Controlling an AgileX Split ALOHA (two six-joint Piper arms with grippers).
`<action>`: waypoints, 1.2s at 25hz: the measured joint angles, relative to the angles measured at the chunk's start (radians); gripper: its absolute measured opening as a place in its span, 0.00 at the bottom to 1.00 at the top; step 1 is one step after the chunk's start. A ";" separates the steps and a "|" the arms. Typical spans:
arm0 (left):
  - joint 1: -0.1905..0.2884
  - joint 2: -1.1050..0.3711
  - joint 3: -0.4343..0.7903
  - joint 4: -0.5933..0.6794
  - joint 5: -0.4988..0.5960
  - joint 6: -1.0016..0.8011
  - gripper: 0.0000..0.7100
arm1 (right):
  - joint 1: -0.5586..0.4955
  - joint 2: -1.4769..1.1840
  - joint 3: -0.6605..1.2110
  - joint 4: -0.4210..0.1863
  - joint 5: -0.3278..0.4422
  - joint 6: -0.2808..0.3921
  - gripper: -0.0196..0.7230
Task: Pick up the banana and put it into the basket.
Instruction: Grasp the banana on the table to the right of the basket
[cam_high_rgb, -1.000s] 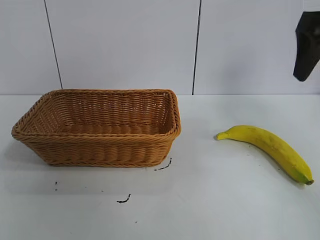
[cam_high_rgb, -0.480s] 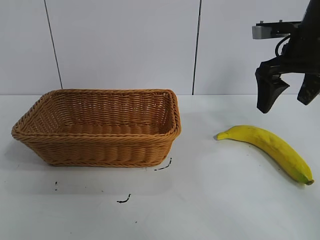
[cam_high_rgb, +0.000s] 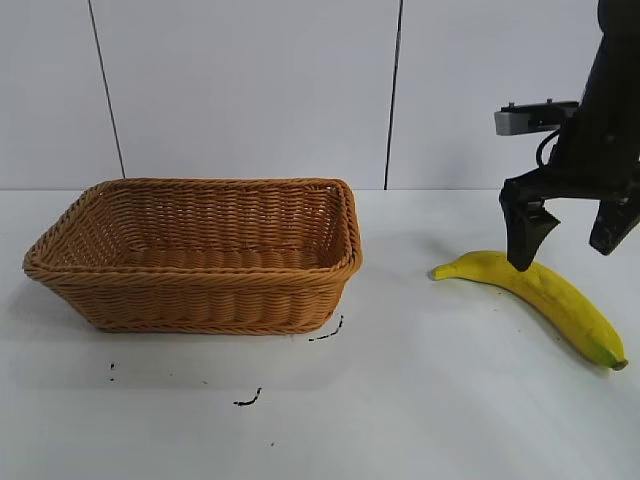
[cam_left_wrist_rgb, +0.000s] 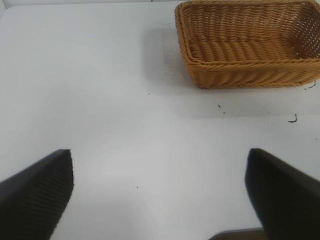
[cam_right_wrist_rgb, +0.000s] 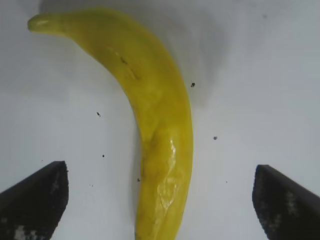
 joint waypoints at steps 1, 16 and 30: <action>0.000 0.000 0.000 0.000 0.000 0.000 0.98 | 0.000 0.008 0.000 0.000 -0.008 0.008 0.96; 0.000 0.000 0.000 0.000 0.000 0.000 0.98 | 0.000 0.044 0.000 -0.004 -0.023 0.041 0.80; 0.000 0.000 0.000 0.000 0.000 0.000 0.98 | 0.000 0.003 -0.225 -0.013 0.286 0.067 0.41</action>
